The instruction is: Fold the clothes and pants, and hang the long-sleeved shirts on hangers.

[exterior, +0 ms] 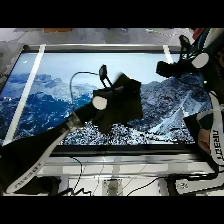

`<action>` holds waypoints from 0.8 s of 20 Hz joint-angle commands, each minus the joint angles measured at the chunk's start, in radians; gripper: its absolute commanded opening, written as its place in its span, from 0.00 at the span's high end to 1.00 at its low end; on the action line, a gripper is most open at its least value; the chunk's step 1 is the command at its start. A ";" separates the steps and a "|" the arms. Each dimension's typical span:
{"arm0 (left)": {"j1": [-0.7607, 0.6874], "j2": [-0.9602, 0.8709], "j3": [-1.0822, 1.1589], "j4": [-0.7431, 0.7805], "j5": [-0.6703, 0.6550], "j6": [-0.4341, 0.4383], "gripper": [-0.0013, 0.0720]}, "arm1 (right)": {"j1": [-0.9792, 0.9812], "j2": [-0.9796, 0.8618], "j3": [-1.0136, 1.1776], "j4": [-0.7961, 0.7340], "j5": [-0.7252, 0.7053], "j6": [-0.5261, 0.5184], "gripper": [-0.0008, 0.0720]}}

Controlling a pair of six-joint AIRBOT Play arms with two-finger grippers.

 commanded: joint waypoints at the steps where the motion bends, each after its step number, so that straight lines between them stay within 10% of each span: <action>1: -0.047 -0.037 0.020 0.009 0.148 0.009 0.02 | -0.058 0.015 -0.003 -0.119 0.046 -0.107 0.95; 6: 0.090 0.066 0.020 0.353 0.090 0.008 0.02 | -0.163 -0.056 -0.045 -0.121 0.202 -0.257 0.95; 9: 0.174 0.137 0.020 0.446 -0.033 0.008 0.02 | -0.237 -0.111 -0.201 0.185 0.275 -0.464 0.95; 10: 0.199 0.154 0.020 0.446 -0.085 0.008 0.02 | -0.251 -0.128 -0.259 0.286 0.266 -0.467 0.84; 11: 0.219 0.166 0.020 0.445 -0.131 0.008 0.02 | -0.258 -0.145 -0.320 0.383 0.229 -0.451 0.32; 12: 0.233 0.171 0.020 0.445 -0.163 0.008 0.02 | -0.256 -0.164 -0.372 0.463 0.186 -0.415 0.01; 16: 0.243 0.171 0.020 0.443 -0.229 0.007 0.02 | -0.175 -0.239 -0.461 0.557 0.061 -0.312 0.01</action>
